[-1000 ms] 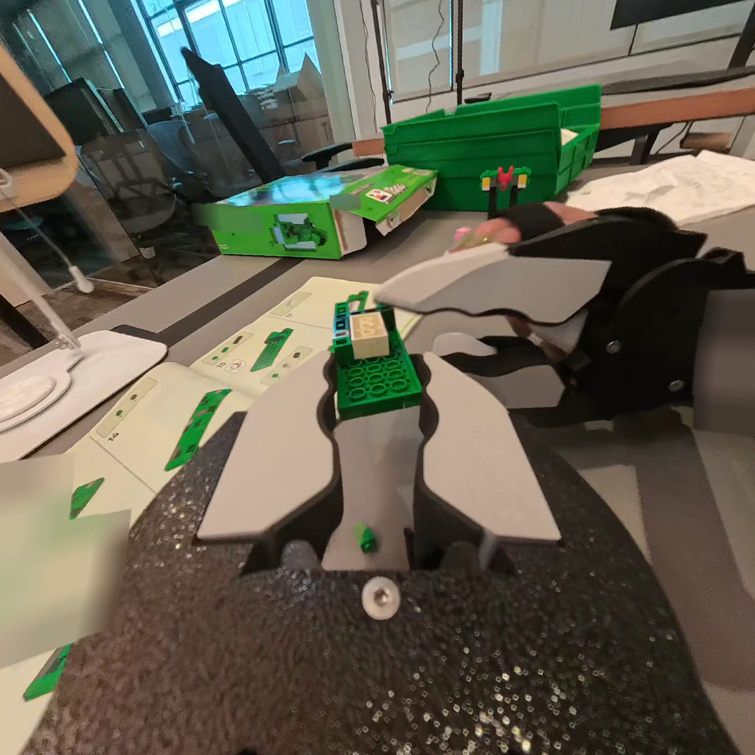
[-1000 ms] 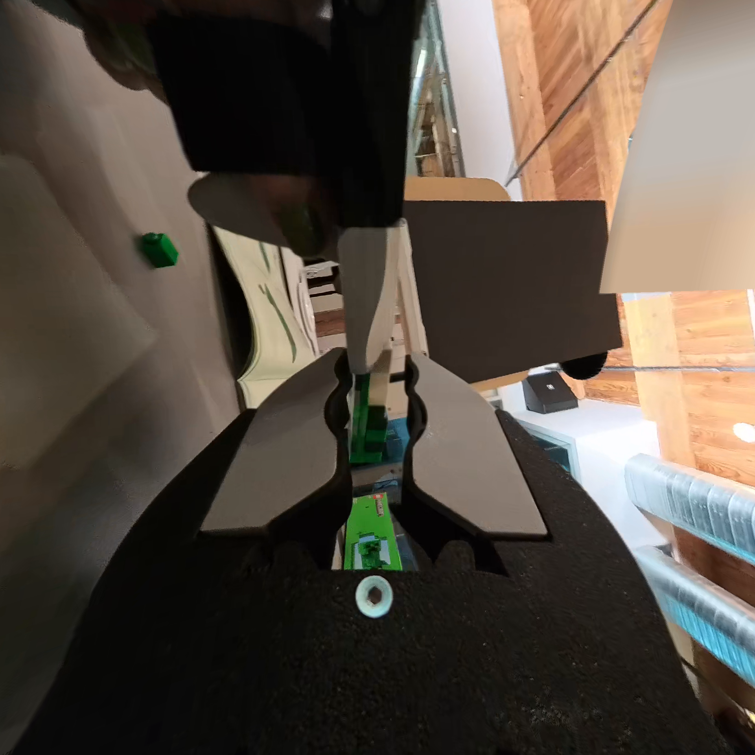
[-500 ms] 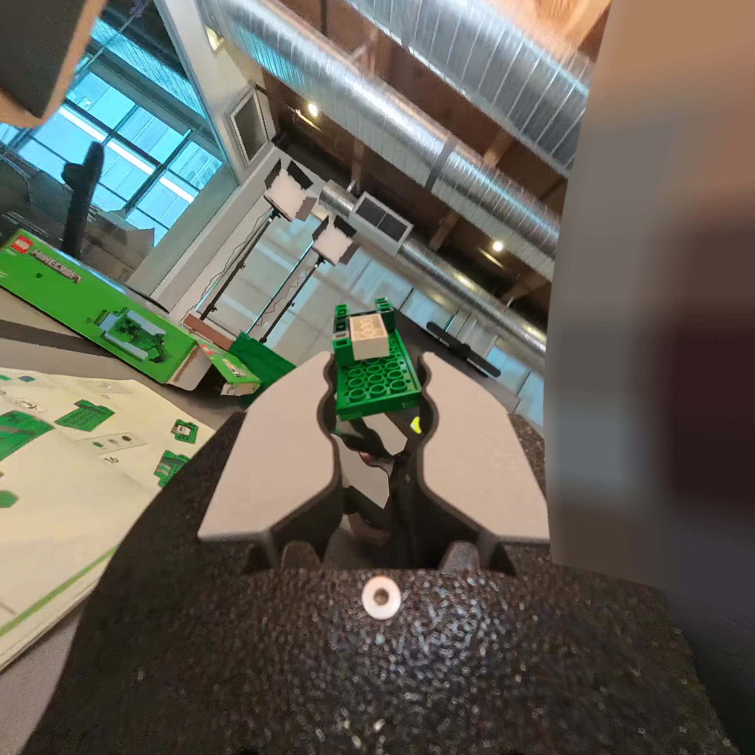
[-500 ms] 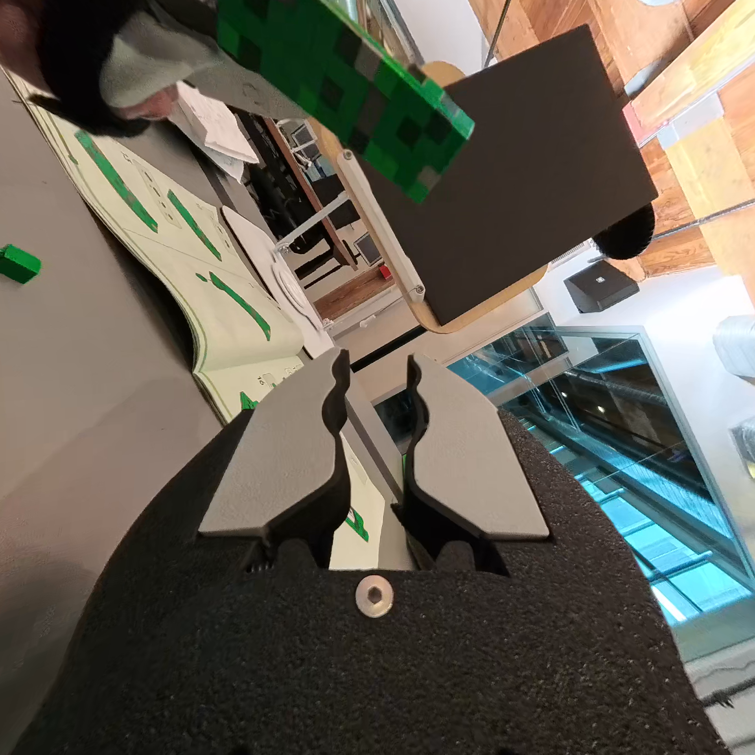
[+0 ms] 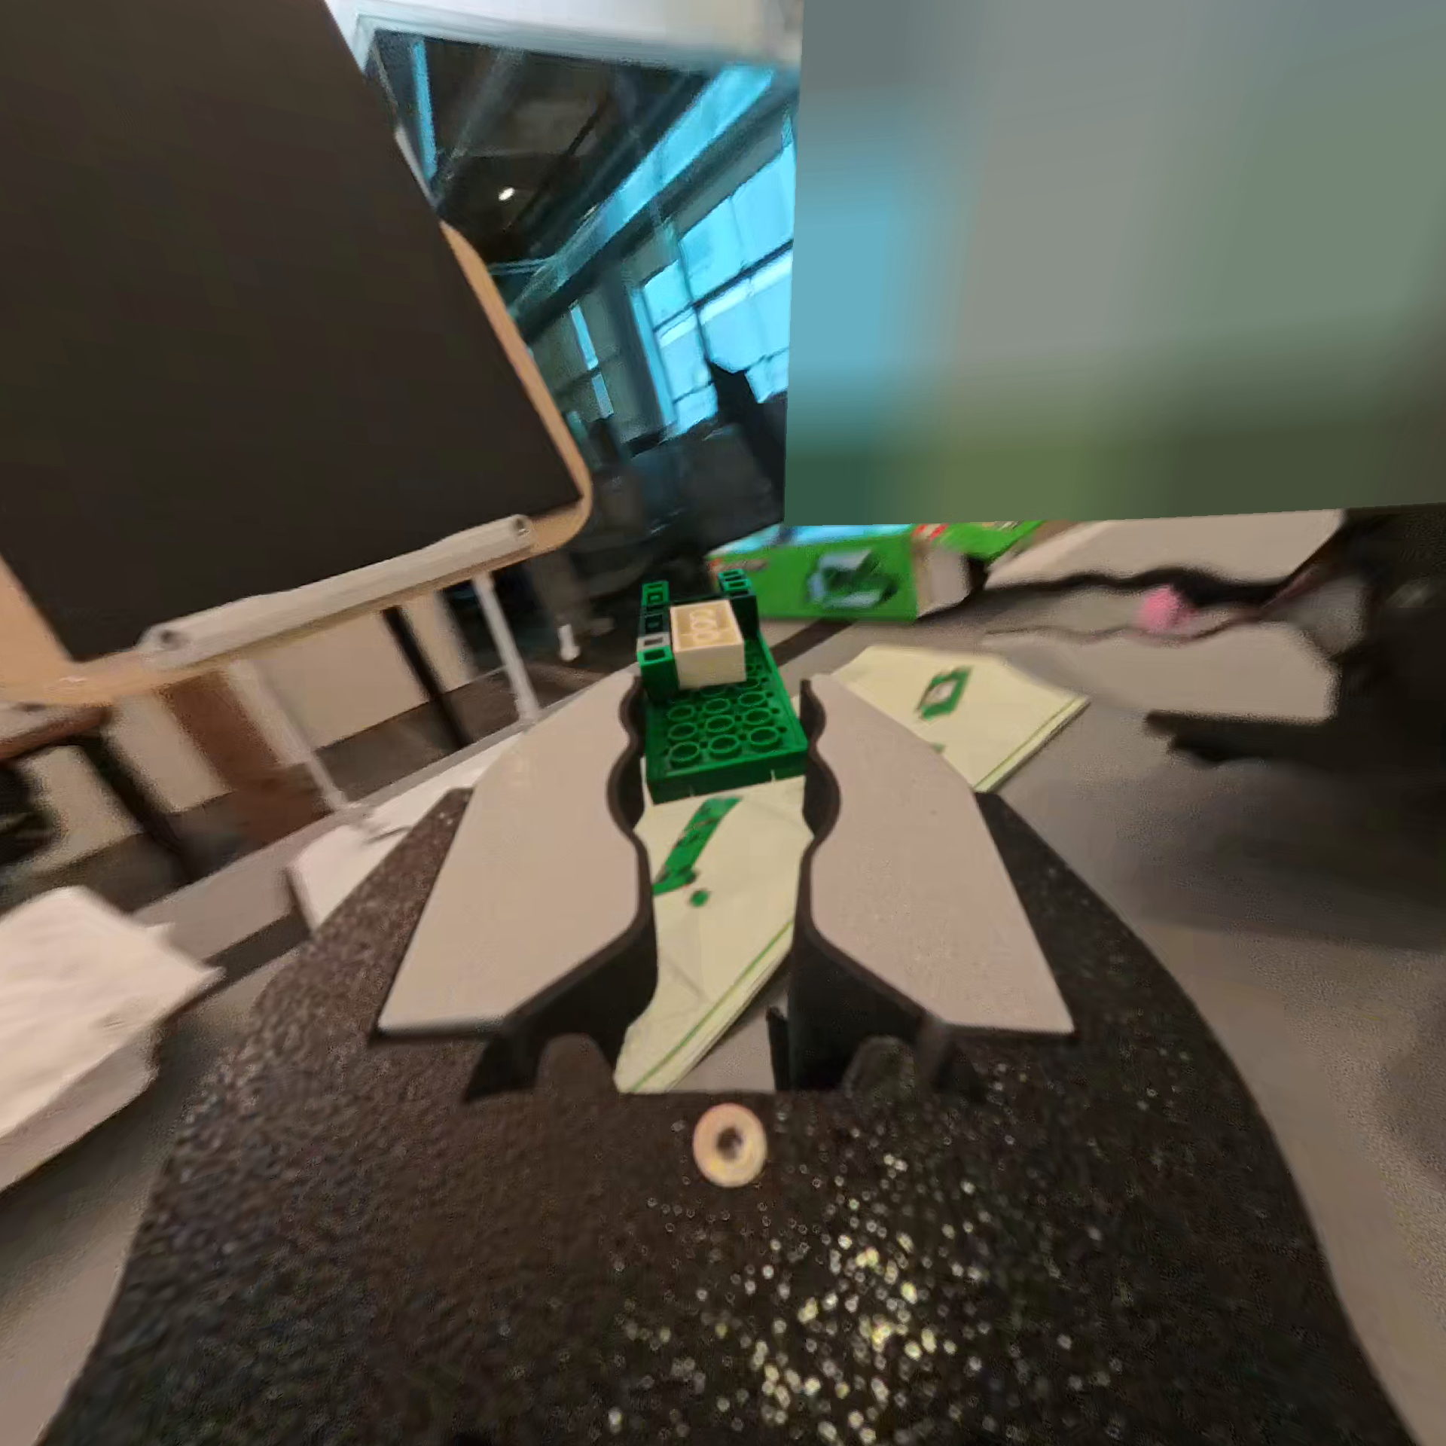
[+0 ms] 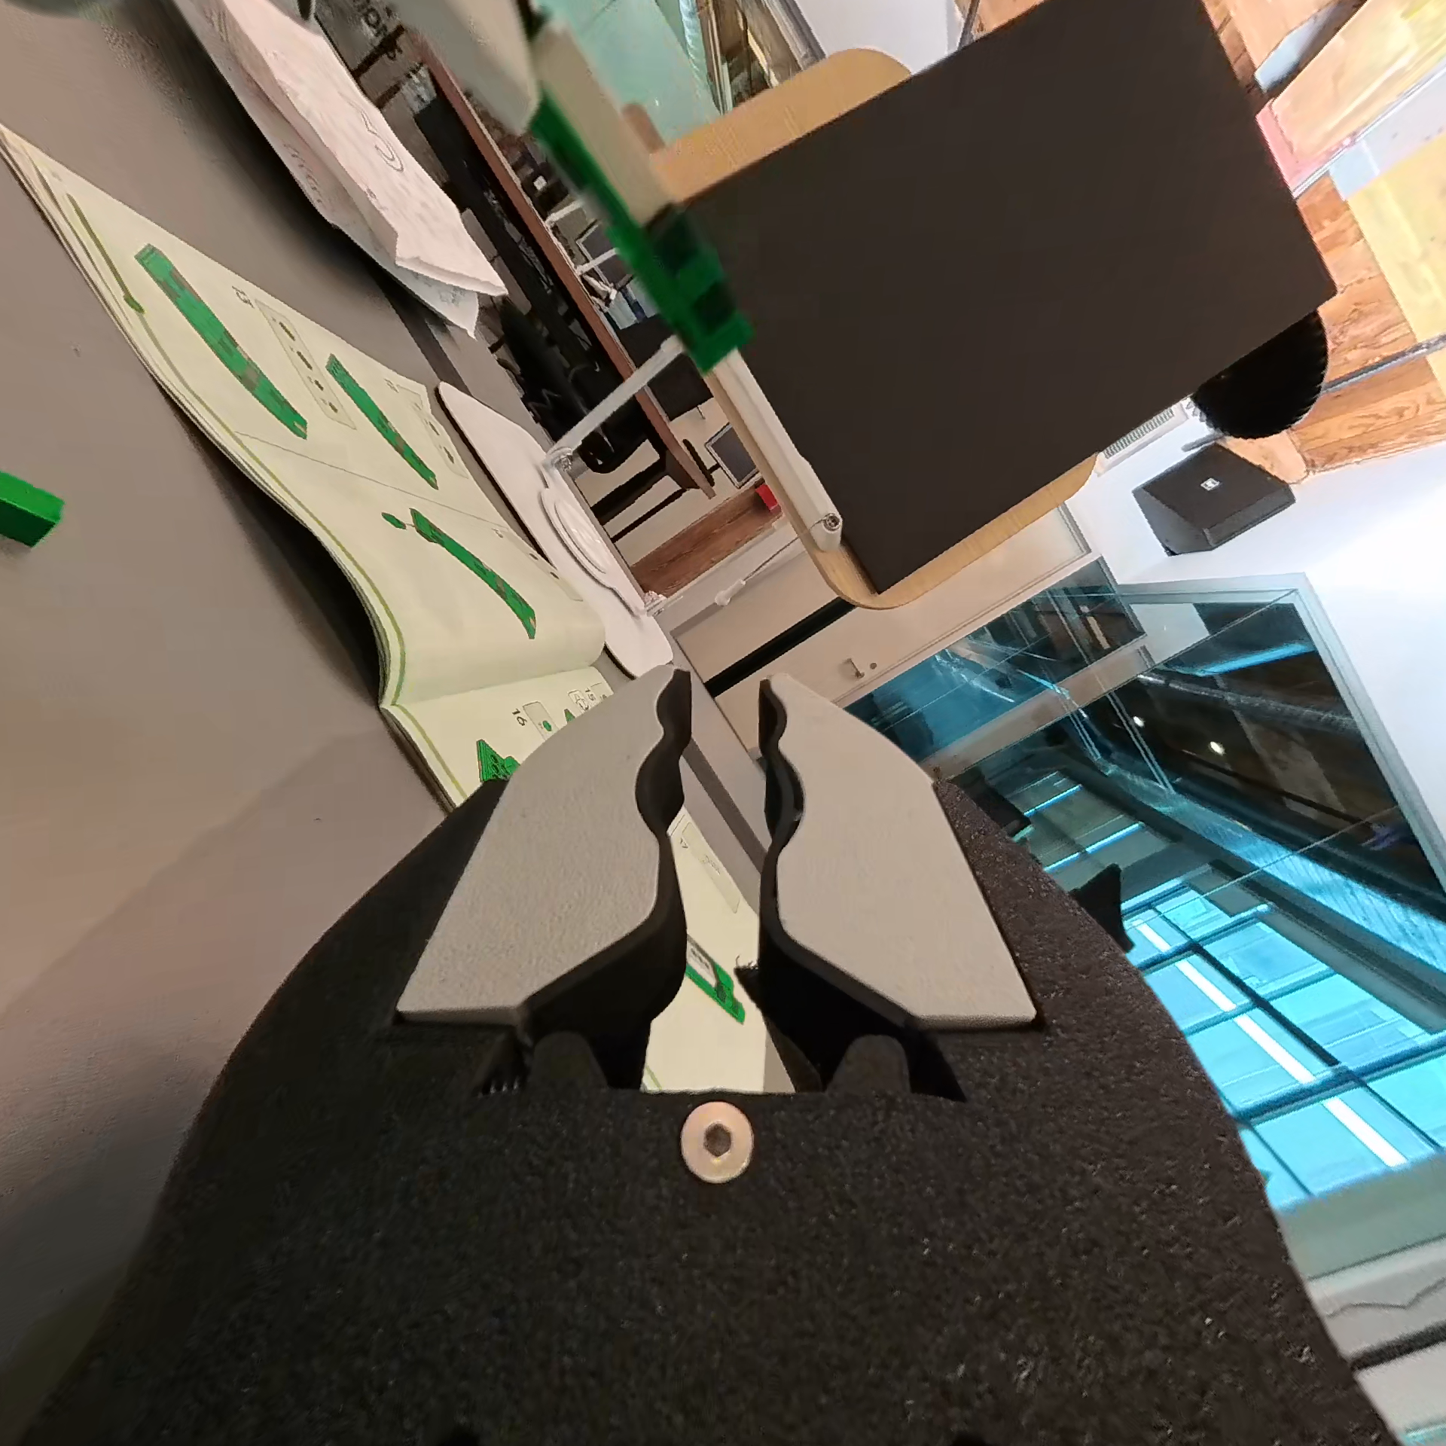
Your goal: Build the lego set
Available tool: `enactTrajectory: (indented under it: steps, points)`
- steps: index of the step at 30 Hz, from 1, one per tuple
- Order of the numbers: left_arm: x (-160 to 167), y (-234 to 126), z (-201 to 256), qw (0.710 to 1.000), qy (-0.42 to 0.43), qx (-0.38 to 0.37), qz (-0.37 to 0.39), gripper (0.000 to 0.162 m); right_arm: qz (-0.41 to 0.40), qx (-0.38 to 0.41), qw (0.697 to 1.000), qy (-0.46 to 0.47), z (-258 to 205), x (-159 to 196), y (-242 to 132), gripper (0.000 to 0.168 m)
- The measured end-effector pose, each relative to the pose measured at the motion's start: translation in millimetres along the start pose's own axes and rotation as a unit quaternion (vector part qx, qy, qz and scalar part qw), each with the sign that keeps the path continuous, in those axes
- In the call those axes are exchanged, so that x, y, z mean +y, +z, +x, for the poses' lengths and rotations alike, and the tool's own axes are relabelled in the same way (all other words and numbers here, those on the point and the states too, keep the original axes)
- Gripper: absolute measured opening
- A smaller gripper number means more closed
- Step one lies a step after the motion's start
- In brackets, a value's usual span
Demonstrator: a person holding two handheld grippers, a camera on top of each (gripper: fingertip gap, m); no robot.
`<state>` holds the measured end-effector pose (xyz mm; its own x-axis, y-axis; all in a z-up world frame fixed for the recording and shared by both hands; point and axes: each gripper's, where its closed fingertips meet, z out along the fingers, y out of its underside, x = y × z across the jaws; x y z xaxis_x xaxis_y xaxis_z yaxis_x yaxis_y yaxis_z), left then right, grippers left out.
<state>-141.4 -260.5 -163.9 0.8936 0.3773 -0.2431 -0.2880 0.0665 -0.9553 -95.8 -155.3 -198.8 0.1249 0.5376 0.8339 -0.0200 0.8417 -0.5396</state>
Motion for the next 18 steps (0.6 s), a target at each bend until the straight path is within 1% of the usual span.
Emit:
enactTrajectory:
  steps: [1,2,5,11,15,18]
  points:
    - [5,1,0,0.999,0.035,-0.016,-0.022,0.037,-0.002,-0.001,1.000,0.006,0,1,0,0.016]
    - [10,3,3,0.998,0.052,-0.018,-0.042,0.037,-0.004,-0.003,1.000,0.012,1,2,1,0.016]
    - [24,8,7,0.992,0.081,-0.018,-0.091,0.037,-0.007,-0.007,1.000,0.022,1,4,1,0.015]
    - [54,12,17,0.977,0.093,0.011,-0.193,0.037,-0.010,-0.020,1.000,0.017,-5,5,3,0.012]
    - [59,13,20,0.968,0.110,0.018,-0.226,0.037,-0.013,-0.028,0.999,0.016,-8,5,4,0.010]
    - [65,12,22,0.958,0.156,0.018,-0.241,0.037,-0.010,-0.037,0.999,0.014,-12,3,5,0.009]
